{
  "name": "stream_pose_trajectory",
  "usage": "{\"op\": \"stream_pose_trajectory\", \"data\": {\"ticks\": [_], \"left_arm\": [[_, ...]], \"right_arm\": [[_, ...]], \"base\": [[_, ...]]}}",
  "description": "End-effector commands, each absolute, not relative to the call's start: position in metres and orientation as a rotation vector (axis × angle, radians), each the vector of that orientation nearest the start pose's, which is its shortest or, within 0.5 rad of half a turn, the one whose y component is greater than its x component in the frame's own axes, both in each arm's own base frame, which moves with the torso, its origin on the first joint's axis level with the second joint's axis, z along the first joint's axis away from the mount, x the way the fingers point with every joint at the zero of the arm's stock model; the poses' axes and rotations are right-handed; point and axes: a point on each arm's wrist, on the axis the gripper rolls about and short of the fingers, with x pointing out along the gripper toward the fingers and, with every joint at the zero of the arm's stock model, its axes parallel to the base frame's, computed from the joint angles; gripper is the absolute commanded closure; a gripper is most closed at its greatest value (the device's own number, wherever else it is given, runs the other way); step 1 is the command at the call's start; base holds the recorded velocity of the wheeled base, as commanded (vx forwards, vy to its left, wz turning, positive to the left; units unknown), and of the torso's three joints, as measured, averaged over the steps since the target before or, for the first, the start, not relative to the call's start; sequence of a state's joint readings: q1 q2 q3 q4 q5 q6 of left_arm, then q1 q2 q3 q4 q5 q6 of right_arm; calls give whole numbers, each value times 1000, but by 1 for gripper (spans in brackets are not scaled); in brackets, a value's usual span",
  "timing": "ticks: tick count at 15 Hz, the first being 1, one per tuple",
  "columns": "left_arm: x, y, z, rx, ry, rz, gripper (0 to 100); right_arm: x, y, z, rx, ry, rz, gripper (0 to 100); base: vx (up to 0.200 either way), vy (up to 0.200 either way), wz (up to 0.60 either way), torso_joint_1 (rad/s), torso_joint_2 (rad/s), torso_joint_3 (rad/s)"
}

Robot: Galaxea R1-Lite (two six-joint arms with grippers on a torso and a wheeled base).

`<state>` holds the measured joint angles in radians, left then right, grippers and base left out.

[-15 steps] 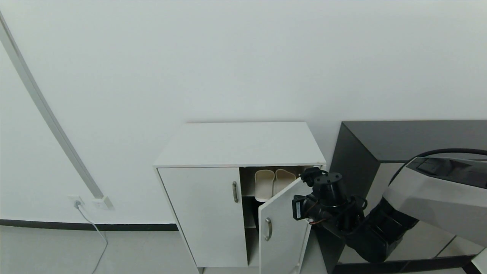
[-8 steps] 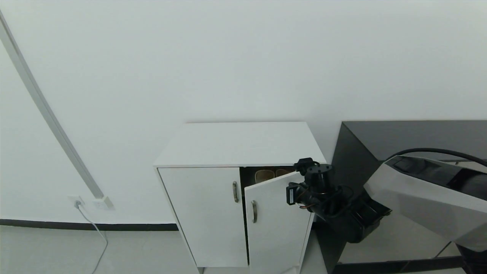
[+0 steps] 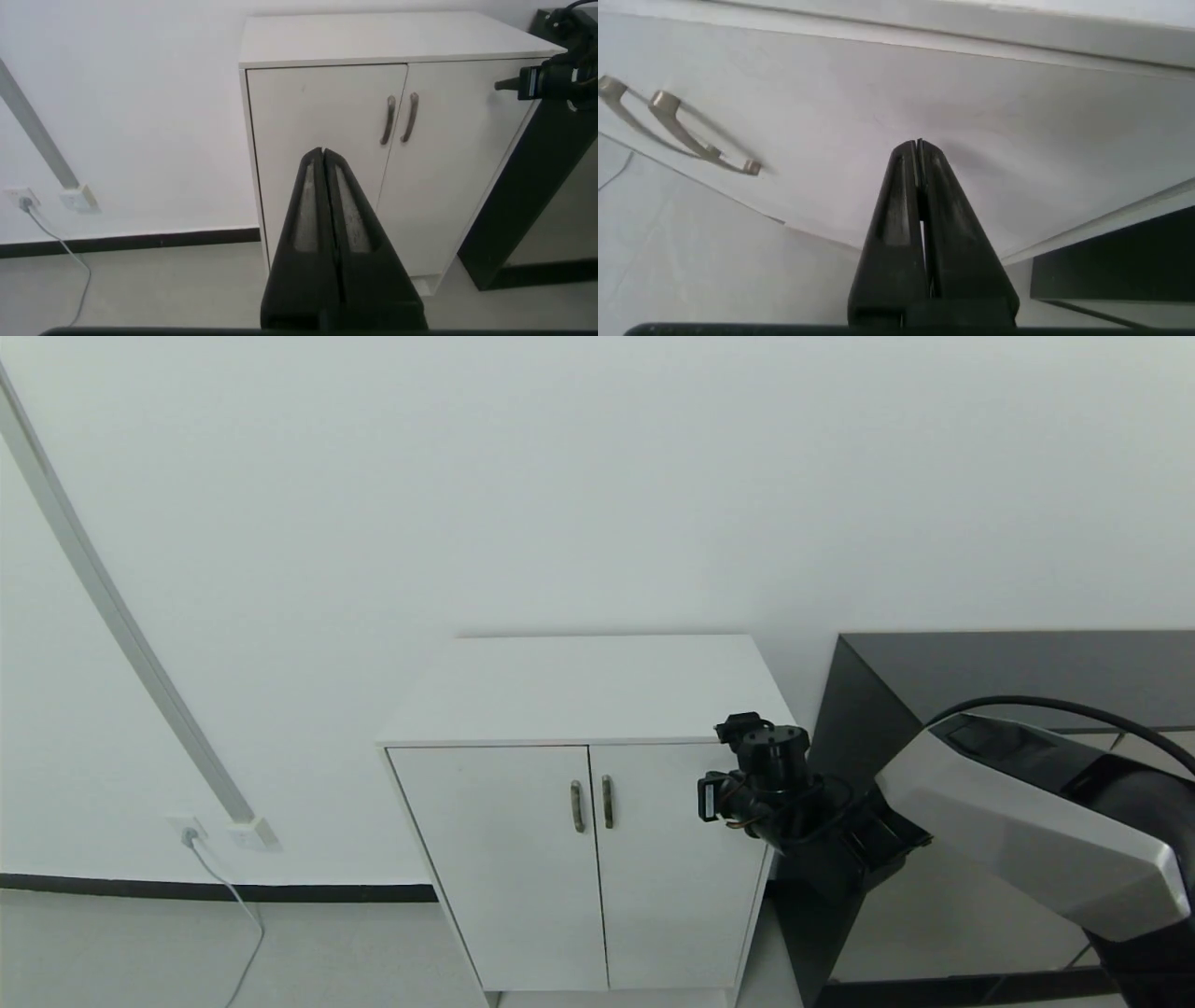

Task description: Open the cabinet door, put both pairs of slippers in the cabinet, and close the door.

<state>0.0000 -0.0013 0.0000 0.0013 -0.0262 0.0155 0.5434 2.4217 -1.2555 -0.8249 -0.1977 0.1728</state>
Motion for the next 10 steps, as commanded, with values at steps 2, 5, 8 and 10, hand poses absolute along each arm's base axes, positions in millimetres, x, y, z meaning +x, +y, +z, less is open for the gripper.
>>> {"op": "stream_pose_trajectory", "data": {"ticks": [2,5,8,10], "left_arm": [[-23,-1,75,15,1,-26,100],[-23,-1,75,15,1,-26,100],[-23,-1,75,15,1,-26,100],[-23,-1,75,15,1,-26,100]], "right_arm": [[397,234,31,44,348,311,100],[396,233,31,45,350,311,100],[377,223,49,45,346,308,100],[339,200,86,54,317,309,100]], "base": [[0,0,0,0,0,0],[0,0,0,0,0,0],[0,0,0,0,0,0],[0,0,0,0,0,0]]}}
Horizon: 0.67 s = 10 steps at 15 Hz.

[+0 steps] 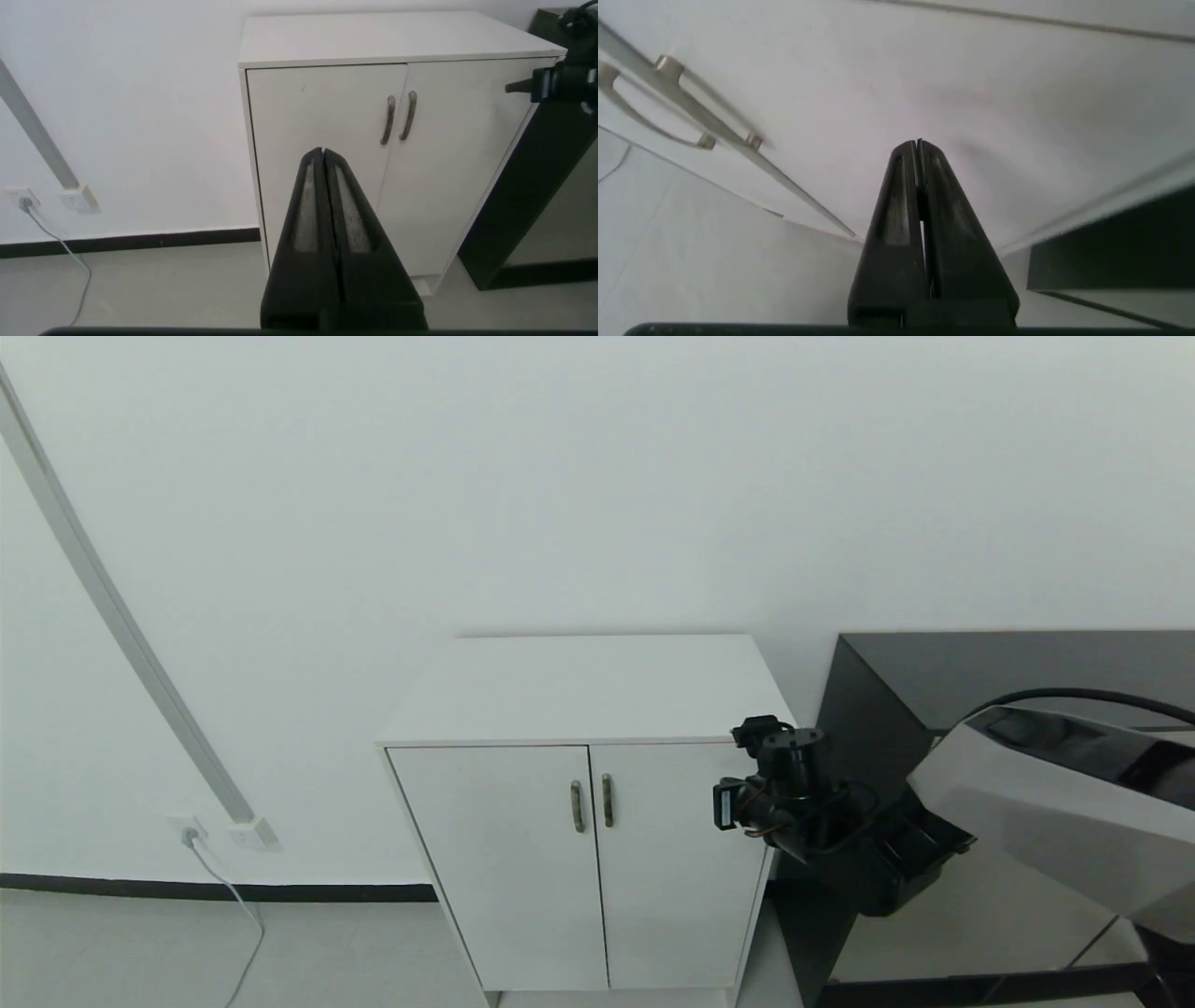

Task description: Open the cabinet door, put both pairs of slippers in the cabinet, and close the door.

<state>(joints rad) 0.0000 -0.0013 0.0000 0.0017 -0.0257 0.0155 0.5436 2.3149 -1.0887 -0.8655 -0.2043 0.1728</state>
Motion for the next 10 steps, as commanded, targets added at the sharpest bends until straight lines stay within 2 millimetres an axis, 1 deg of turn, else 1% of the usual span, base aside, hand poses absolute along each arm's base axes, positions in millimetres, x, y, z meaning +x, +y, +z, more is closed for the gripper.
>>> {"op": "stream_pose_trajectory", "data": {"ticks": [1,2,3,4,5,7,8,10], "left_arm": [[-23,-1,75,15,1,-26,100],[-23,-1,75,15,1,-26,100],[-23,-1,75,17,1,-26,100],[-23,-1,76,17,0,-28,100],[-23,-1,76,15,0,-28,100],[-23,-1,75,15,1,-26,100],[-23,-1,76,17,0,-28,100],[-23,-1,75,17,1,-26,100]], "right_arm": [[316,185,105,58,308,305,100],[298,172,117,61,302,301,100],[274,151,129,65,296,284,100],[267,146,131,64,294,279,100],[235,115,140,55,284,241,100],[193,73,144,48,260,161,100],[174,57,145,53,239,120,100],[132,29,139,51,220,33,100]], "base": [[0,0,0,0,0,0],[0,0,0,0,0,0],[0,0,0,0,0,0],[0,0,0,0,0,0],[0,0,0,0,0,0],[0,0,0,0,0,0],[0,0,0,0,0,0],[0,0,0,0,0,0]]}}
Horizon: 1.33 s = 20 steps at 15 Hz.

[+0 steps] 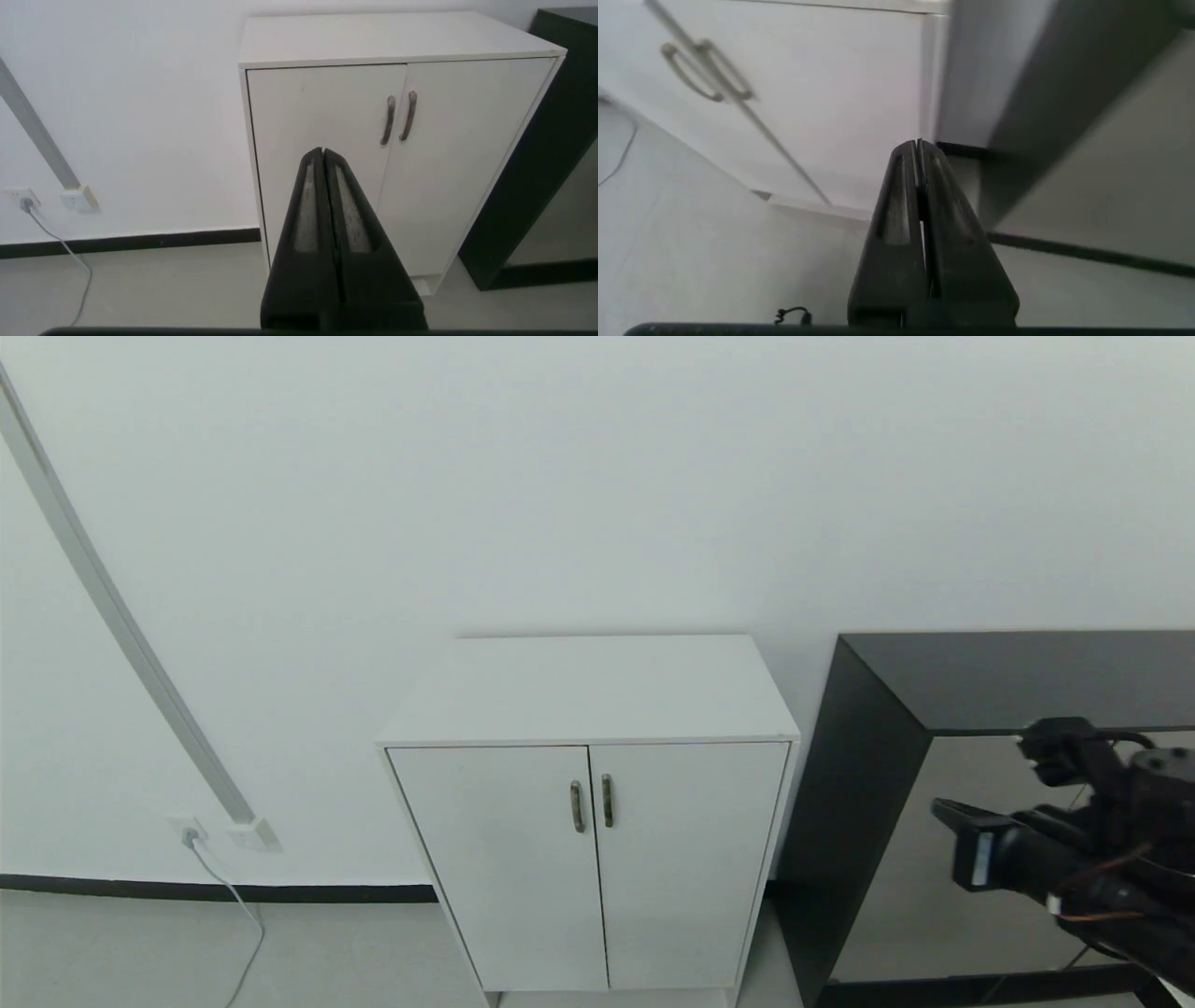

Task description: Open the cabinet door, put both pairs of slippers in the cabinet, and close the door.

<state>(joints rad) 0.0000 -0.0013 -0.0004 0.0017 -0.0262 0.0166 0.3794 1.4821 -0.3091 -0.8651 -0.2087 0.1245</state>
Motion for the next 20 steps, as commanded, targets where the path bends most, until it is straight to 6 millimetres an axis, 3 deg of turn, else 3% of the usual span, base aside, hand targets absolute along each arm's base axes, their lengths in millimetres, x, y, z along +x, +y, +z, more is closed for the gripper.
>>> {"op": "stream_pose_trajectory", "data": {"ticks": [1,6,9,20], "left_arm": [[-23,-1,75,15,1,-26,100],[-23,-1,75,17,1,-26,100],[-23,-1,75,17,1,-26,100],[-23,-1,75,15,1,-26,100]], "right_arm": [[113,21,137,54,212,3,100],[21,0,117,36,234,13,100],[-16,-7,95,42,196,75,100],[-23,-6,87,9,143,288,100]], "base": [[0,0,0,0,0,0],[0,0,0,0,0,0],[0,0,0,0,0,0],[0,0,0,0,0,0]]}}
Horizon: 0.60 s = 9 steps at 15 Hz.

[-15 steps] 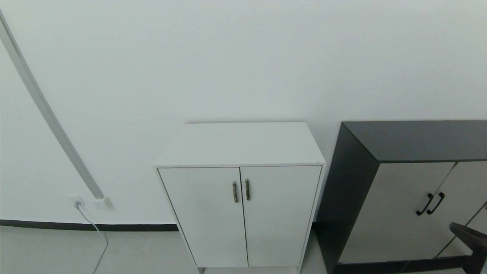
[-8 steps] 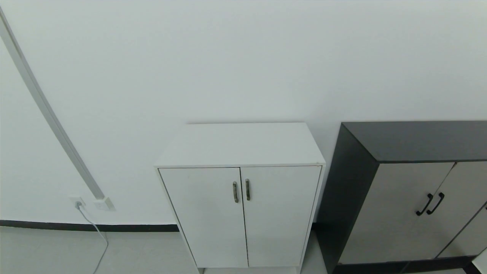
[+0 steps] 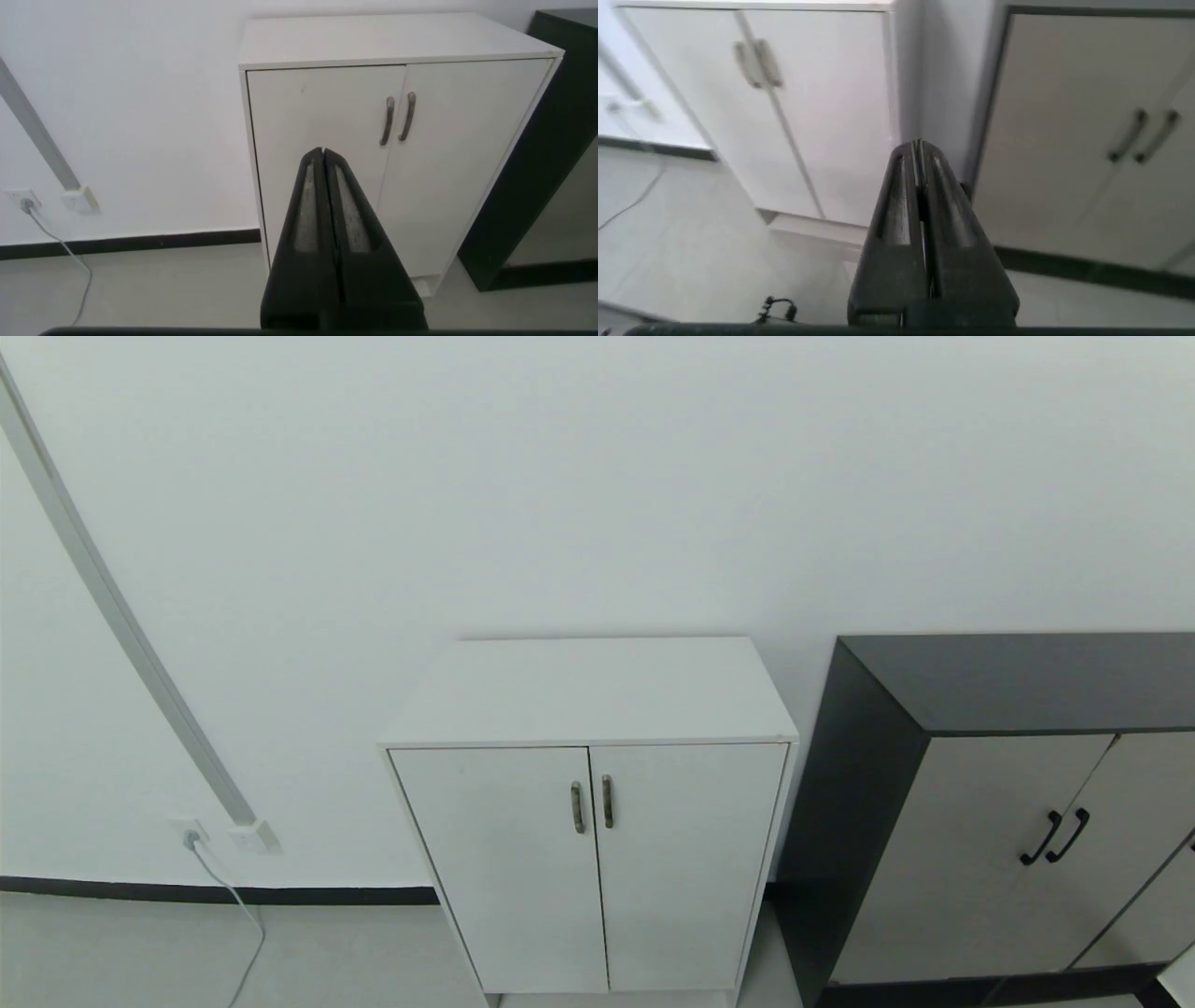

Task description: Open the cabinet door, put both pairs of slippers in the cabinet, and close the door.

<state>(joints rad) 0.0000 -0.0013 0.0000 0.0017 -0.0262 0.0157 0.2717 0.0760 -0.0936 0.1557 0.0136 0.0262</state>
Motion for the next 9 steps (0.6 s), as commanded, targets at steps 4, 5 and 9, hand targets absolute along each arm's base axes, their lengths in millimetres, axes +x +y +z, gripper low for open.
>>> {"op": "stream_pose_trajectory", "data": {"ticks": [4,5,9], "left_arm": [[-23,-1,76,15,0,-26,100],[-23,-1,76,17,0,-28,100],[-23,-1,75,15,1,-26,100]], "right_arm": [[-15,-6,79,32,71,204,100],[-16,-6,78,43,84,194,100],[-12,-2,78,-2,142,-48,100]], "base": [[0,0,0,0,0,0],[0,0,0,0,0,0],[0,0,0,0,0,0]]}}
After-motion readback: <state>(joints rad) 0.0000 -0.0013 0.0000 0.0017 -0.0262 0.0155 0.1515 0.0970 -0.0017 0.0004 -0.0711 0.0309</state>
